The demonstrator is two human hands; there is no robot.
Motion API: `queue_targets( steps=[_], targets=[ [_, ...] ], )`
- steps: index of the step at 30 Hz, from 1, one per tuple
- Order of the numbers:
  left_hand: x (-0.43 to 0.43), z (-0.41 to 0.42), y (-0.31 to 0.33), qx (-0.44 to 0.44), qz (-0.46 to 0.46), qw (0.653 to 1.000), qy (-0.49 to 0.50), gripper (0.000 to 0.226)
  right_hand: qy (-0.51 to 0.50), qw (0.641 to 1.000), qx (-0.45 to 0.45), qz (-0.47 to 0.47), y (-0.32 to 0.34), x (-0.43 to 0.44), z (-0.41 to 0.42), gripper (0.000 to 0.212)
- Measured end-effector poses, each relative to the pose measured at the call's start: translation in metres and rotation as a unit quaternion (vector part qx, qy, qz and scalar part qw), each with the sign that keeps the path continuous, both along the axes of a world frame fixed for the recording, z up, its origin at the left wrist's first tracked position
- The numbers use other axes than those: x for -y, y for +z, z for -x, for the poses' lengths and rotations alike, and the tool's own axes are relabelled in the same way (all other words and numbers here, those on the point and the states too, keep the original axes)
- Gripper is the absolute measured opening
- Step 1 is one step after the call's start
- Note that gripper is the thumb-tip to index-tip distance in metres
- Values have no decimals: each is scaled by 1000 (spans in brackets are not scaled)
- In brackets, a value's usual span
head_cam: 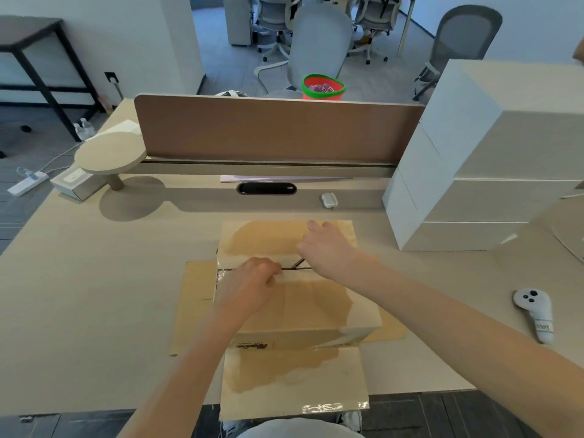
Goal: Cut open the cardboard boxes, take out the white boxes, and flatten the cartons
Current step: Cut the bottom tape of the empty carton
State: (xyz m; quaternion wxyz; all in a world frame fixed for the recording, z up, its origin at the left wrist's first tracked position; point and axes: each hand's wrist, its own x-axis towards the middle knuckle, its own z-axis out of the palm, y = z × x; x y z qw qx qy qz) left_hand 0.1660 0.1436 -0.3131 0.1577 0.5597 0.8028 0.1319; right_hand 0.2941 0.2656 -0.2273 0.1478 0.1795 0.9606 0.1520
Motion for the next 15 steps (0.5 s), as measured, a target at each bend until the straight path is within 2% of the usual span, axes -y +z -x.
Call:
queue_targets(
  steps=[5, 11, 15],
  targets=[
    [-6, -6, 9, -7, 9, 1000, 28, 35, -14, 1000, 19, -6, 6, -17, -20, 16],
    [-29, -27, 21, -95, 7, 995, 30, 31, -39, 998, 44, -2, 11, -41, -48, 16],
    [-48, -61, 17, -7, -44, 997, -70, 39, -42, 998, 43, 1, 9, -53, -62, 23]
  ],
)
